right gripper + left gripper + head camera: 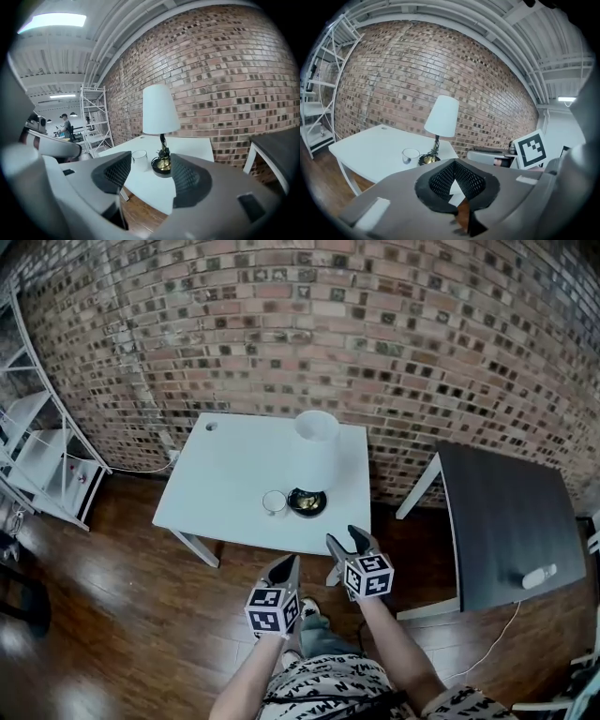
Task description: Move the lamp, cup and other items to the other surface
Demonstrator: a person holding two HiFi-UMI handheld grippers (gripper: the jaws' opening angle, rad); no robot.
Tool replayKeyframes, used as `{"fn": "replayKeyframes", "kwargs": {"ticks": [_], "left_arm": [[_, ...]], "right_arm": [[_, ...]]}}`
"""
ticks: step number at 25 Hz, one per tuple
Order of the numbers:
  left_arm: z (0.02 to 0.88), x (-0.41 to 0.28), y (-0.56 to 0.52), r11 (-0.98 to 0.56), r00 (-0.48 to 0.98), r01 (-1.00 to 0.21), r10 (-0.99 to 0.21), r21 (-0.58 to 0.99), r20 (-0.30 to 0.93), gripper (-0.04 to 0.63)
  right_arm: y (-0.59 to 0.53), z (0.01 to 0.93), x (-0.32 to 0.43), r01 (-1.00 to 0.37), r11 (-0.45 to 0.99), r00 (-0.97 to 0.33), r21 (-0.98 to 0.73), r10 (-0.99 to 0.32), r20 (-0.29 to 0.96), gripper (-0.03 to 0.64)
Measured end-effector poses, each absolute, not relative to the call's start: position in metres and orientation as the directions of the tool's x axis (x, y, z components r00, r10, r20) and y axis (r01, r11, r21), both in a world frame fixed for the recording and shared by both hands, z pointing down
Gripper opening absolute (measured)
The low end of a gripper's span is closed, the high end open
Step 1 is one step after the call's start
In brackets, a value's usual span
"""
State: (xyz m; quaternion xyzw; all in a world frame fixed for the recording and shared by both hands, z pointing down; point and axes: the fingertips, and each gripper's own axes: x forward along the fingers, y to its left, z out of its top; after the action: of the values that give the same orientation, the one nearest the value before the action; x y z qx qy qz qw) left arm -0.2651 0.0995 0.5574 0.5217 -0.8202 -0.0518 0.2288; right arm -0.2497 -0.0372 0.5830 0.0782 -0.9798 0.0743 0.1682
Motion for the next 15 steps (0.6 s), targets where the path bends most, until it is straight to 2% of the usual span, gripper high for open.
{"fn": "replayKeyframes", "kwargs": {"ticks": [7,9,15], "left_arm": [[0.573,-0.313,0.061,0.456,-0.344,-0.836,-0.869,0.305,0.355,0.003],[0.580,-0.324,0.052,0.459,-0.342,-0.836,-0.864,0.300,0.371,0.003],[0.605,-0.351,0.030,0.470,-0.338,-0.836,-0.848,0.284,0.407,0.003]], "right_arm": [[-0.075,0.623,-0.343,-0.143,0.980,-0.925,-0.134,-0.085,0.370,0.265],[-0.081,0.632,-0.367,-0.121,0.985,-0.930,-0.126,-0.068,0.361,0.253],[-0.095,0.648,-0.424,-0.063,0.994,-0.954,-0.094,-0.032,0.298,0.272]]}}
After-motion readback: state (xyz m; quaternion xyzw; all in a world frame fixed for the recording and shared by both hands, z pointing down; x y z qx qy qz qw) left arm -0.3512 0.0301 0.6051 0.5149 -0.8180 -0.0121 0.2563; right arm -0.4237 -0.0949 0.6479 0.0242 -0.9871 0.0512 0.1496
